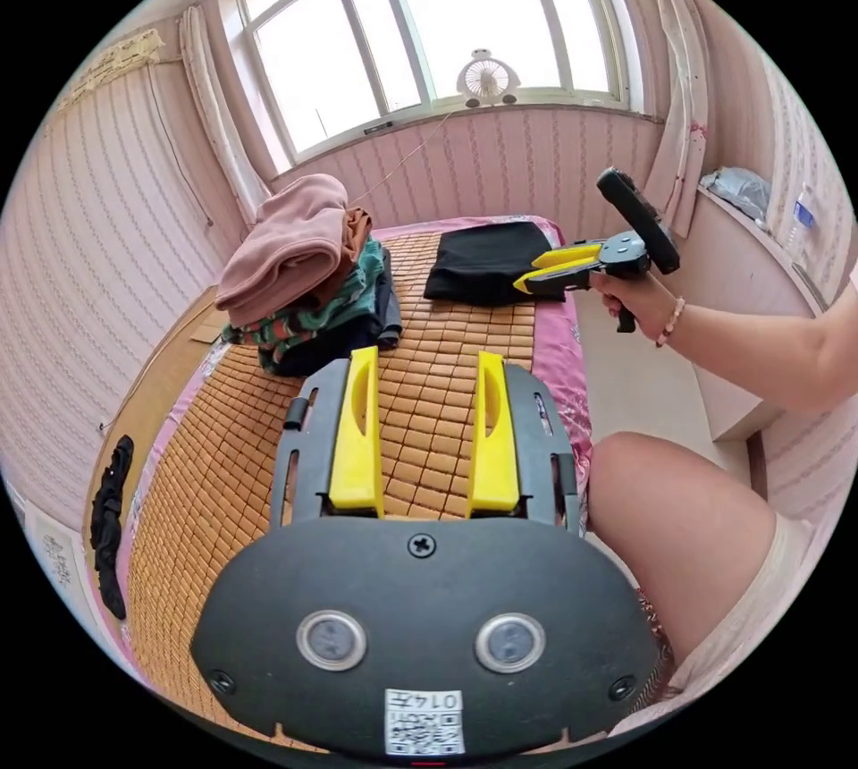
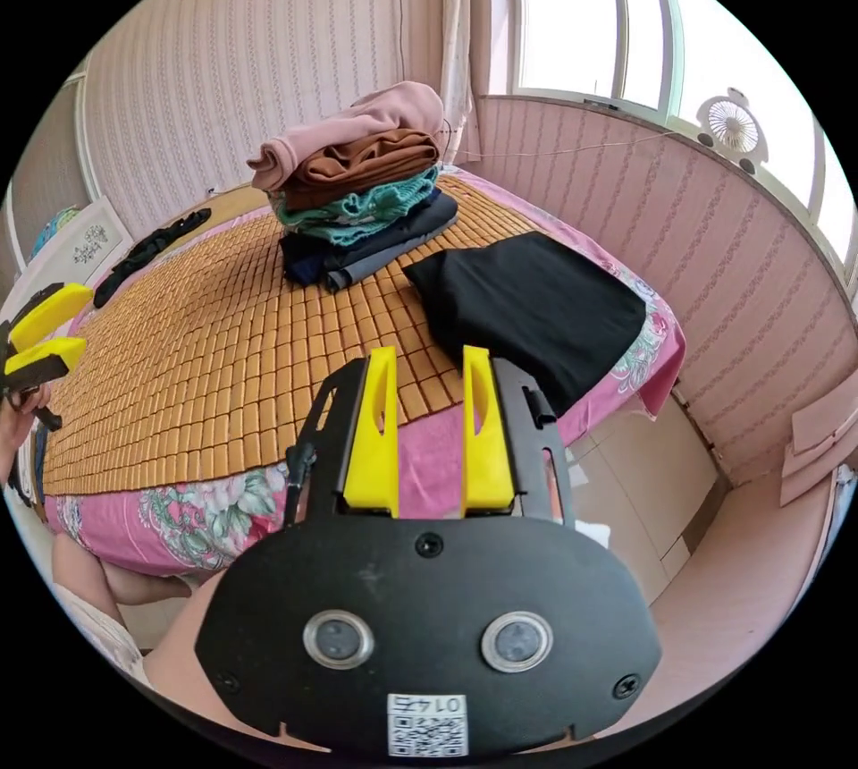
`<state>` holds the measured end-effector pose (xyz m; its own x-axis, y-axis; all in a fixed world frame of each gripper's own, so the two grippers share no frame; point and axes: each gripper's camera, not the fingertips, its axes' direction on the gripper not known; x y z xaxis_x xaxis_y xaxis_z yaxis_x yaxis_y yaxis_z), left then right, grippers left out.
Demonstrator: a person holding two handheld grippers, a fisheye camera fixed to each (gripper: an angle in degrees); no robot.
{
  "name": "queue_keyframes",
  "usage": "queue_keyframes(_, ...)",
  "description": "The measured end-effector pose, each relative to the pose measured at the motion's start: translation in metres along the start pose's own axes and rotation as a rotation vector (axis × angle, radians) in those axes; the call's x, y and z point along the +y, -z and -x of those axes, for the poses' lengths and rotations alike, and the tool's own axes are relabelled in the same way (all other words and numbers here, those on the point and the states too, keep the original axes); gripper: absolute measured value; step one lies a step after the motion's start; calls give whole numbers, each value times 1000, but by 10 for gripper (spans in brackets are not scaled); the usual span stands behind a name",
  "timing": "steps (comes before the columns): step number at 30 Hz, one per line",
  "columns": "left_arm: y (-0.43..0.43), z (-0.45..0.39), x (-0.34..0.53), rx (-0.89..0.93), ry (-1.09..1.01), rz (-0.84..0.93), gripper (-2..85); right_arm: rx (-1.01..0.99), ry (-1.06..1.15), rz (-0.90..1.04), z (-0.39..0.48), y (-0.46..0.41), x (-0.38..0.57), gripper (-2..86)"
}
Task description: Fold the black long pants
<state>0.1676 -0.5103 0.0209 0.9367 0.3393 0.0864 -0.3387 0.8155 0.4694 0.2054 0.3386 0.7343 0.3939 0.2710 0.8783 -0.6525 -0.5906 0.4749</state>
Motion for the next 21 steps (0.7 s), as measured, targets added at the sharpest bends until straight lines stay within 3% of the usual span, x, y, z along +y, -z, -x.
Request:
queue_keyframes(5,-144,11,-86,84,30,109,162,-36,-134,80,-63,-44,-9,189)
queue_keyframes(12,-272,22,-148,183,269,192,138,18,-137,75,-105,-52,7,21)
queue_keyframes(15,-303,17,-147,215,222,364,85,-25,-120,73,-113,-46,13,10)
queue_keyframes(17,-295,20,-140,257,230,326,22,-78,-104,78,-115,-39,18,7)
queue_keyframes(21,-254,21,-107,290,210,354,-1,-264,-106,52,-111,-1,37,3)
